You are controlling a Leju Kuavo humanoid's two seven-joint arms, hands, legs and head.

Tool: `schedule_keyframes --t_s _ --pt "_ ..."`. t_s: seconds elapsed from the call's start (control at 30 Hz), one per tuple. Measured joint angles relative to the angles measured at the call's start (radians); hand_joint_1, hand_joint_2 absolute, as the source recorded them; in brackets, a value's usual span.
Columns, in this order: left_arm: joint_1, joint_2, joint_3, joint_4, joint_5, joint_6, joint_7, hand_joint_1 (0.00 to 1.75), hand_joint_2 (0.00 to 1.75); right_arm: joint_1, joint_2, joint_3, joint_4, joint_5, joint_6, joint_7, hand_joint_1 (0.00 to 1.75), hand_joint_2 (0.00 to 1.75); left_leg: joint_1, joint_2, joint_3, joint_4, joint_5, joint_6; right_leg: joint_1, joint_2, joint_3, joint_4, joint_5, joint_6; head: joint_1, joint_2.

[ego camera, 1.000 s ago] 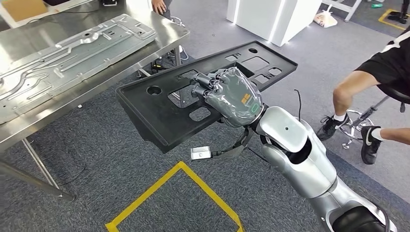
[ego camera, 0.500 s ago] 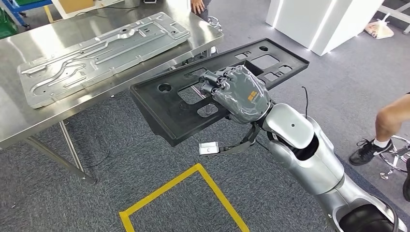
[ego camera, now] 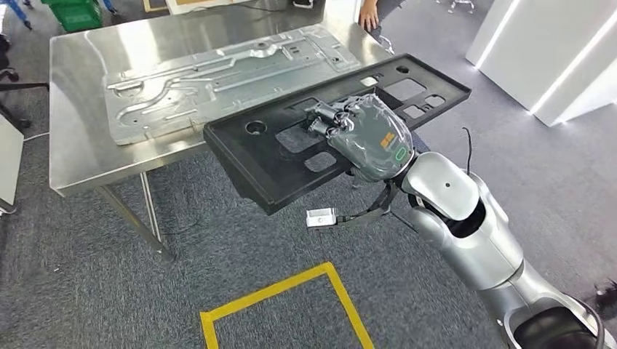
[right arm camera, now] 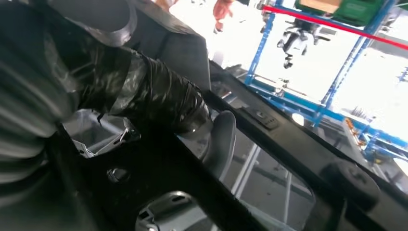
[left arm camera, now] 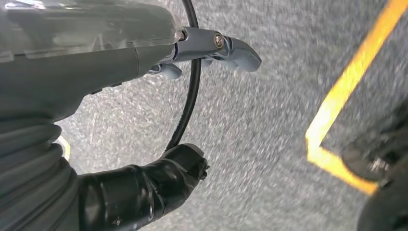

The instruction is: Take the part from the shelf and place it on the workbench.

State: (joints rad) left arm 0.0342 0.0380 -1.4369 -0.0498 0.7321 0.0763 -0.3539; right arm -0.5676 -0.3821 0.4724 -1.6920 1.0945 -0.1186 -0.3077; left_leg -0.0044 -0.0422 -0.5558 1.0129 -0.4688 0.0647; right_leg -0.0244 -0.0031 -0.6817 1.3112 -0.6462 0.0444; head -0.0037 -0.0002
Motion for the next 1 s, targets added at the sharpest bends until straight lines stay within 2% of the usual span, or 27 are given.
schedule_keyframes --t_s 0.03,0.07,0.1,0.17,0.2,0.23,0.27,0.3,0.33,0.37,0.4,0.43,0.47,0.53,0.57,0.6,0.63,0.7,0.73,0.77,0.8,0.83,0.87,0.9,0.93,0.97,1.0 --pt "0.001 0.0 0.0 0.0 -0.001 0.0 -0.002 0.0 1.75 0.001 -0.002 0.0 0.002 0.0 0.0 0.0 1.75 1.75 0.0 -0.016 0.017 0.0 -0.012 -0.001 0.0 0.001 -0.02 -0.015 -0.017 0.001 0.0 0.0" --pt "0.003 0.0 0.0 -0.001 -0.001 0.0 -0.002 0.0 1.75 0.002 -0.004 0.0 0.003 -0.001 0.0 0.0 1.75 1.75 0.0 -0.032 0.036 0.0 -0.026 -0.003 0.0 0.004 -0.028 -0.054 -0.006 0.002 0.0 0.0" --pt "0.007 0.001 0.0 -0.001 -0.008 -0.002 0.001 0.0 1.75 0.003 -0.005 -0.001 0.004 -0.001 -0.001 0.0 1.75 1.75 0.0 -0.046 0.051 -0.001 -0.04 -0.006 0.0 0.014 -0.03 -0.11 0.041 0.001 0.0 0.0" --pt "0.019 0.004 0.015 -0.021 -0.086 -0.015 0.033 0.0 1.75 0.007 -0.01 -0.002 0.008 -0.002 -0.007 -0.005 1.75 1.75 0.002 -0.071 0.078 0.0 -0.067 -0.015 0.002 0.049 -0.027 -0.221 0.19 -0.007 0.0 0.0" --pt "0.027 0.008 0.045 -0.036 -0.188 -0.024 0.049 0.0 1.75 0.01 -0.013 -0.003 0.009 -0.002 -0.011 -0.009 1.75 1.75 0.004 -0.081 0.086 -0.005 -0.078 -0.021 0.005 0.061 -0.021 -0.253 0.245 -0.014 0.0 0.0" --pt "0.031 0.012 0.095 -0.05 -0.324 -0.03 0.06 0.0 1.75 0.012 -0.016 -0.005 0.01 -0.002 -0.014 -0.012 1.75 1.75 0.006 -0.088 0.095 -0.006 -0.081 -0.027 0.009 0.062 -0.014 -0.27 0.271 -0.023 0.0 0.0" --pt "0.029 0.017 0.163 -0.058 -0.47 -0.033 0.059 0.0 1.75 0.01 -0.017 -0.007 0.01 -0.002 -0.015 -0.014 1.75 1.75 0.007 -0.094 0.095 -0.005 -0.077 -0.033 0.012 0.052 -0.002 -0.275 0.266 -0.033 0.001 0.0" --pt "0.024 0.022 0.247 -0.06 -0.638 -0.033 0.05 0.0 1.75 0.006 -0.018 -0.01 0.009 -0.002 -0.012 -0.013 1.75 1.75 0.008 -0.089 0.087 0.015 -0.062 -0.038 0.012 0.04 0.012 -0.284 0.261 -0.041 0.001 0.0" --pt "0.018 0.024 0.325 -0.059 -0.775 -0.032 0.042 0.0 1.75 0.001 -0.017 -0.012 0.008 -0.001 -0.009 -0.012 1.75 1.75 0.005 -0.069 0.065 0.06 -0.037 -0.044 0.011 0.027 0.027 -0.294 0.253 -0.05 0.001 0.0" --pt "0.013 0.027 0.396 -0.059 -0.888 -0.033 0.036 0.0 1.75 -0.003 -0.017 -0.012 0.008 0.0 -0.004 -0.01 1.75 1.75 0.003 -0.04 0.027 0.12 -0.017 -0.049 0.01 0.016 0.047 -0.302 0.243 -0.056 0.0 0.0" --pt "0.012 0.028 0.457 -0.059 -0.967 -0.033 0.031 0.0 1.75 -0.005 -0.016 -0.013 0.008 0.001 0.003 -0.009 1.75 1.75 0.002 -0.009 -0.018 0.186 -0.012 -0.054 0.009 0.005 0.069 -0.309 0.231 -0.061 -0.001 0.0" --pt "0.013 0.027 0.501 -0.058 -0.981 -0.033 0.027 0.0 1.75 -0.006 -0.015 -0.013 0.008 0.002 0.007 -0.008 1.75 1.75 0.002 0.017 -0.063 0.241 -0.029 -0.057 0.009 -0.005 0.09 -0.314 0.216 -0.063 -0.001 0.0" --pt "0.016 0.027 0.542 -0.058 -0.964 -0.034 0.022 0.0 1.75 -0.006 -0.015 -0.013 0.008 0.003 0.01 -0.008 1.75 1.75 0.003 0.03 -0.103 0.276 -0.07 -0.06 0.01 -0.016 0.112 -0.316 0.199 -0.064 -0.001 0.0" --pt "0.025 0.026 0.603 -0.057 -0.885 -0.033 0.014 0.0 1.75 -0.005 -0.015 -0.013 0.008 0.003 0.011 -0.007 1.75 1.75 0.005 0.036 -0.153 0.276 -0.154 -0.062 0.01 -0.037 0.157 -0.318 0.163 -0.063 -0.001 0.0" --pt "0.03 0.026 0.626 -0.056 -0.861 -0.033 0.009 0.0 1.75 -0.005 -0.014 -0.013 0.009 0.003 0.011 -0.007 1.75 1.75 0.005 0.038 -0.163 0.25 -0.17 -0.061 0.01 -0.047 0.18 -0.318 0.145 -0.062 -0.001 0.0" --pt "0.035 0.025 0.645 -0.054 -0.849 -0.033 0.005 0.0 1.75 -0.005 -0.014 -0.013 0.01 0.002 0.011 -0.007 1.75 1.75 0.004 0.043 -0.166 0.202 -0.149 -0.059 0.01 -0.059 0.204 -0.318 0.126 -0.06 -0.001 0.0" --pt "0.04 0.025 0.661 -0.052 -0.845 -0.033 0.001 0.0 1.75 -0.005 -0.014 -0.013 0.011 0.002 0.012 -0.007 1.75 1.75 0.001 0.06 -0.164 0.145 -0.091 -0.052 0.011 -0.069 0.224 -0.319 0.107 -0.058 -0.001 0.0" --pt "0.045 0.024 0.687 -0.046 -0.841 -0.034 -0.009 0.0 1.75 -0.004 -0.013 -0.012 0.015 0.001 0.012 -0.005 1.75 1.75 -0.009 0.099 -0.158 0.045 0.062 -0.035 0.017 -0.089 0.259 -0.323 0.071 -0.049 -0.001 0.0" --pt "0.045 0.024 0.696 -0.043 -0.841 -0.034 -0.015 0.0 1.75 -0.005 -0.013 -0.013 0.017 0.001 0.012 -0.004 1.75 1.75 -0.014 0.108 -0.154 0.02 0.109 -0.027 0.021 -0.098 0.276 -0.327 0.06 -0.042 -0.002 0.0" --pt "0.043 0.024 0.704 -0.042 -0.84 -0.034 -0.019 0.0 1.75 -0.008 -0.013 -0.013 0.018 -0.001 0.012 -0.002 1.75 1.75 -0.015 0.103 -0.147 0.009 0.125 -0.021 0.024 -0.105 0.29 -0.326 0.058 -0.035 -0.001 0.0" --pt "0.042 0.024 0.711 -0.041 -0.84 -0.035 -0.022 0.0 1.75 -0.012 -0.013 -0.013 0.017 -0.003 0.012 0.0 1.75 1.75 -0.012 0.088 -0.133 0.005 0.114 -0.016 0.023 -0.107 0.29 -0.31 0.067 -0.029 -0.001 0.0" --pt "0.041 0.024 0.717 -0.041 -0.84 -0.036 -0.025 0.0 1.75 -0.016 -0.013 -0.014 0.017 -0.006 0.012 0.002 1.75 1.75 -0.009 0.074 -0.118 -0.003 0.107 -0.01 0.021 -0.094 0.278 -0.271 0.086 -0.024 -0.001 0.0" --pt "0.04 0.024 0.722 -0.04 -0.84 -0.036 -0.028 0.0 1.75 -0.019 -0.014 -0.015 0.016 -0.009 0.012 0.005 1.75 1.75 -0.006 0.062 -0.1 -0.011 0.1 -0.004 0.018 -0.071 0.244 -0.211 0.108 -0.021 0.0 0.0" --pt "0.039 0.024 0.727 -0.038 -0.84 -0.037 -0.032 0.0 1.75 -0.019 -0.015 -0.015 0.016 -0.01 0.013 0.008 1.75 1.75 -0.004 0.051 -0.082 -0.018 0.091 0.001 0.014 -0.044 0.197 -0.141 0.116 -0.019 0.0 0.0" --pt "0.037 0.024 0.731 -0.036 -0.84 -0.037 -0.036 0.0 1.75 -0.018 -0.017 -0.016 0.017 -0.011 0.015 0.013 1.75 1.75 -0.003 0.041 -0.065 -0.023 0.081 0.004 0.011 -0.019 0.148 -0.079 0.105 -0.017 0.001 0.0" --pt "0.036 0.023 0.735 -0.033 -0.84 -0.037 -0.039 0.0 1.75 -0.017 -0.02 -0.018 0.017 -0.012 0.018 0.018 1.75 1.75 -0.002 0.03 -0.047 -0.027 0.068 0.005 0.01 -0.005 0.101 -0.036 0.069 -0.015 0.001 0.0" --pt "0.035 0.023 0.739 -0.03 -0.839 -0.037 -0.041 0.0 1.75 -0.015 -0.022 -0.02 0.018 -0.012 0.022 0.025 1.75 1.75 -0.001 0.018 -0.028 -0.029 0.053 0.005 0.008 -0.001 0.062 -0.016 0.015 -0.013 0.001 0.0"
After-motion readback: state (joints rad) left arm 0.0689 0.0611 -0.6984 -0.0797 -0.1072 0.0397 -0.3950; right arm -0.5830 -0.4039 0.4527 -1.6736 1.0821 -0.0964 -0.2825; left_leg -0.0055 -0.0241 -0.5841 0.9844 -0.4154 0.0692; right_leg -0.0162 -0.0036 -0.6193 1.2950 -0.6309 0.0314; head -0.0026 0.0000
